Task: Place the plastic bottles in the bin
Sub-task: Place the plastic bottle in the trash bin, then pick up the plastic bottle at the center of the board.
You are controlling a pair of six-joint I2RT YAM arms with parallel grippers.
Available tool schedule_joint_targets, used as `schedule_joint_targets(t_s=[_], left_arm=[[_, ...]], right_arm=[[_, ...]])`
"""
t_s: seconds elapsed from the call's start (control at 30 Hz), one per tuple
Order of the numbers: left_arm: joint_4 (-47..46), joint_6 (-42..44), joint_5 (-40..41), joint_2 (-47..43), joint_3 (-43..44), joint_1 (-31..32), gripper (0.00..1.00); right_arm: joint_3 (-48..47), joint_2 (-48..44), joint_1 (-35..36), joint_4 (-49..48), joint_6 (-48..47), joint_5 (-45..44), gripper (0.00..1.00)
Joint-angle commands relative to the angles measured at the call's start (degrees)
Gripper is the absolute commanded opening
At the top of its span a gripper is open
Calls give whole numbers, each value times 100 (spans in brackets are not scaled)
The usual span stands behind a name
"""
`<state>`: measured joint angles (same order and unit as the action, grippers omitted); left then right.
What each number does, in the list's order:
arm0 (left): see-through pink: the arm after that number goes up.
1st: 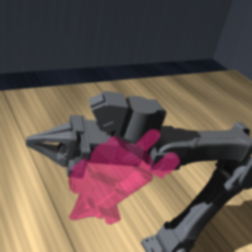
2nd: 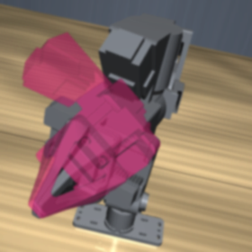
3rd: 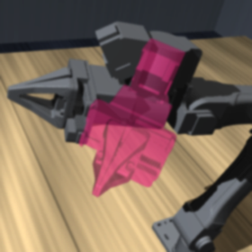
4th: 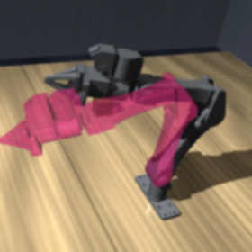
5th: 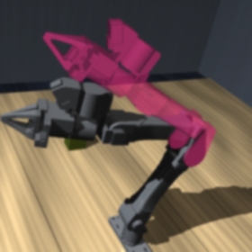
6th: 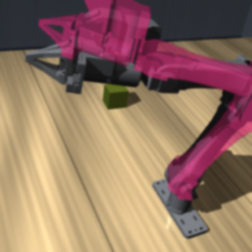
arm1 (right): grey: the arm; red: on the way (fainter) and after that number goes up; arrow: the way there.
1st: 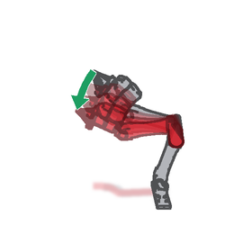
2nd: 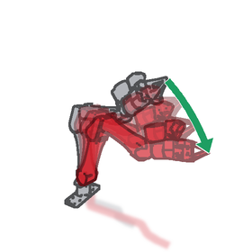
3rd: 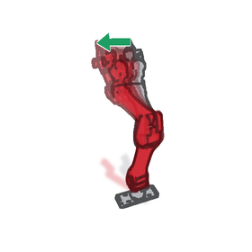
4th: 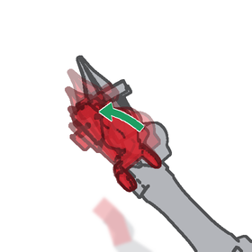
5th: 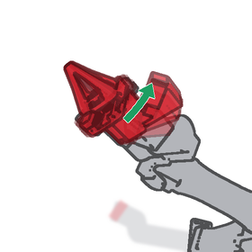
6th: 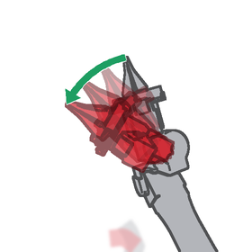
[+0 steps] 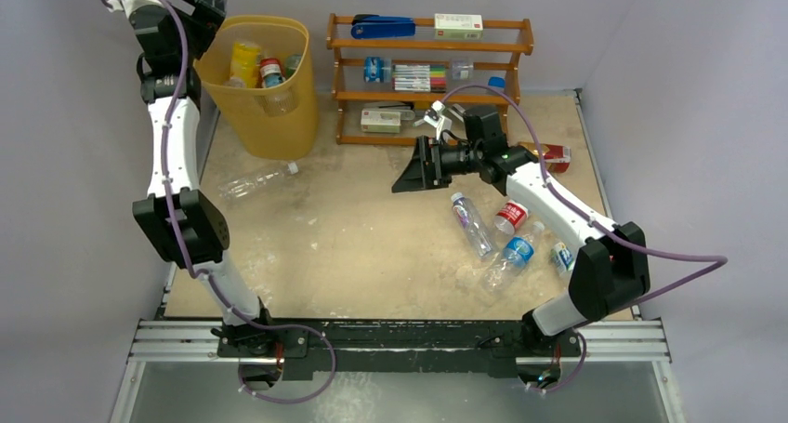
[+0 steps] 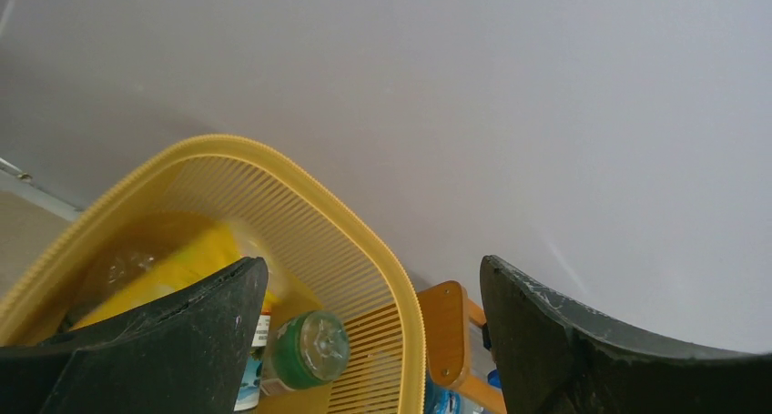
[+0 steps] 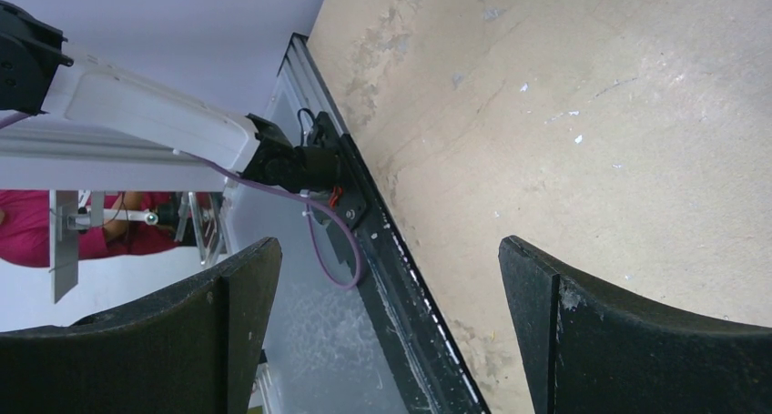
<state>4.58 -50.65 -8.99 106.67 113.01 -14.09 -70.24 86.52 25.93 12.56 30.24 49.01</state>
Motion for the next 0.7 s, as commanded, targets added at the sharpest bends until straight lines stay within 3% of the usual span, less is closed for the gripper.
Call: schedule_joint_targets(t_s=[0.0, 0.2, 0.67], left_arm=[[79, 47, -19, -656, 64, -251, 86], [705, -239, -13, -1144, -81, -617, 87], [1263, -813, -274, -2474, -2411, -1415, 87]], right_arm=[[-92, -48, 21, -167, -110, 100, 92], [-16, -61, 25, -271, -84, 133, 92], [97, -43, 26, -402, -111, 284, 92]])
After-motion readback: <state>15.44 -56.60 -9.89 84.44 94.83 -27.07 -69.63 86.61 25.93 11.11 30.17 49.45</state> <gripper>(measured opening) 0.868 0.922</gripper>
